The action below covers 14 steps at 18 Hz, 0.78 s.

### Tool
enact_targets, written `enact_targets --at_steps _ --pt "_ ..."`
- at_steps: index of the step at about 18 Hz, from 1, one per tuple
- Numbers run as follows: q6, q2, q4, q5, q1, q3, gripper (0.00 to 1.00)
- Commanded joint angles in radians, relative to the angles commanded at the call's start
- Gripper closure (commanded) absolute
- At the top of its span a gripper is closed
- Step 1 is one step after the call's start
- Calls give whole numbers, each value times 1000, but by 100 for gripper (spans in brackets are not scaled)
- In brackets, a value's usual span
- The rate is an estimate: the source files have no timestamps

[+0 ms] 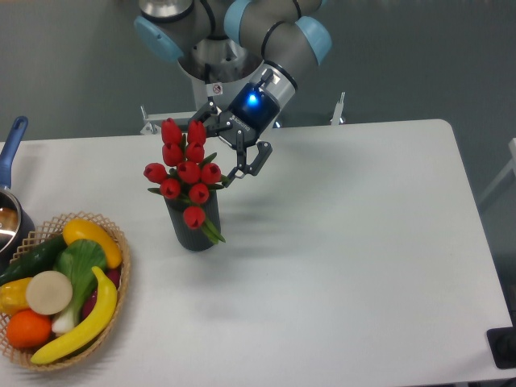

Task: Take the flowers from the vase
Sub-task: 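Close the gripper around the tulip stems just above the vase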

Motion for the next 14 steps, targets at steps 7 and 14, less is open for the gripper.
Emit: enact_targets --at_steps 7,14 --pt "-3 -103 0 -15 -83 68 0" --pt "-5 -111 -2 -29 -80 77 78"
